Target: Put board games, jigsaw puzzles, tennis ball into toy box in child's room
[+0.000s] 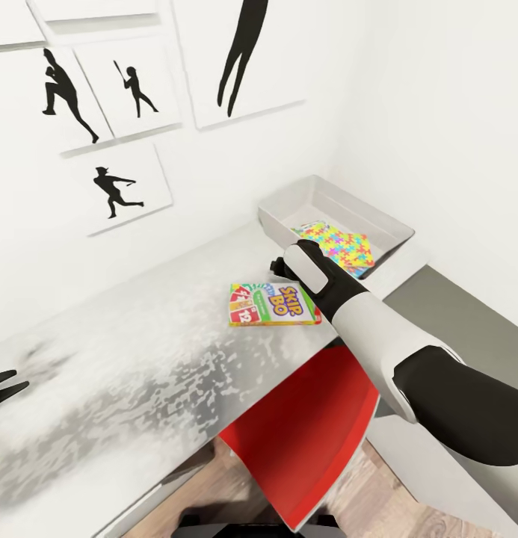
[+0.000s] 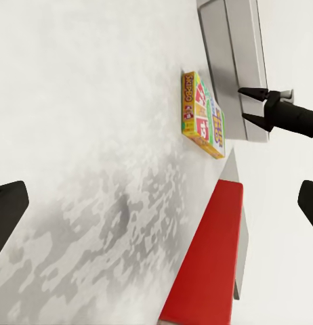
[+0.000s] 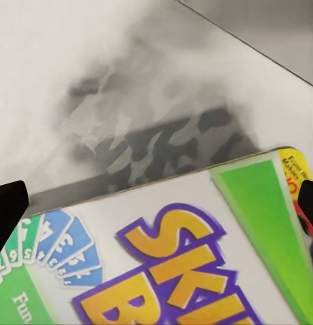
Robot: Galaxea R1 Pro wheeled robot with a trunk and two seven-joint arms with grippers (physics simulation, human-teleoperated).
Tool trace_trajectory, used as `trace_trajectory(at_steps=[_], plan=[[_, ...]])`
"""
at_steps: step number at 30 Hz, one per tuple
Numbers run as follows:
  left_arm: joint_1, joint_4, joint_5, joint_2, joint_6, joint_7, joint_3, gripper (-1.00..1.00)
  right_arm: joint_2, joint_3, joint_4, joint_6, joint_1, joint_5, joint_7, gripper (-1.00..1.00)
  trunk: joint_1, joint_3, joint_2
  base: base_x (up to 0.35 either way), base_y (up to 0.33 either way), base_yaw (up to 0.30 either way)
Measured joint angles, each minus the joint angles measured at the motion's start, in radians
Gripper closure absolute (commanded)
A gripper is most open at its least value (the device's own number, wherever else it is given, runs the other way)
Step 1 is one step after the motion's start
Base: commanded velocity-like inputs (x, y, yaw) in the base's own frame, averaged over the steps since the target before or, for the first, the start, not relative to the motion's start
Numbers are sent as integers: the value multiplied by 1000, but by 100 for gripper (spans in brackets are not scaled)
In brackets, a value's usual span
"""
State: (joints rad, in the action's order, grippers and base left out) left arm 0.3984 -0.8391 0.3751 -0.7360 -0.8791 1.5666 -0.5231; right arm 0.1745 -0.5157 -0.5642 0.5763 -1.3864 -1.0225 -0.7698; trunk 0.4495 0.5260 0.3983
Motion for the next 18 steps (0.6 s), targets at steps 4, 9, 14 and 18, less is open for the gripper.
trace_trajectory(at_steps=[4,9,14,18], plan=[[0,0,0,0,0,0,0,-100,0,0,0,0,0,0,0,-100,0,0,0,-11,4,-15],[0,0,0,0,0,0,0,-100,0,0,0,0,0,0,1,-100,0,0,0,-4,1,-6],[0,0,0,1,0,0,0,-100,0,0,0,1,0,0,1,-100,0,0,0,-1,0,-5],[0,0,0,2,0,0,0,-100,0,0,0,1,0,0,1,-100,0,0,0,0,-7,-54]])
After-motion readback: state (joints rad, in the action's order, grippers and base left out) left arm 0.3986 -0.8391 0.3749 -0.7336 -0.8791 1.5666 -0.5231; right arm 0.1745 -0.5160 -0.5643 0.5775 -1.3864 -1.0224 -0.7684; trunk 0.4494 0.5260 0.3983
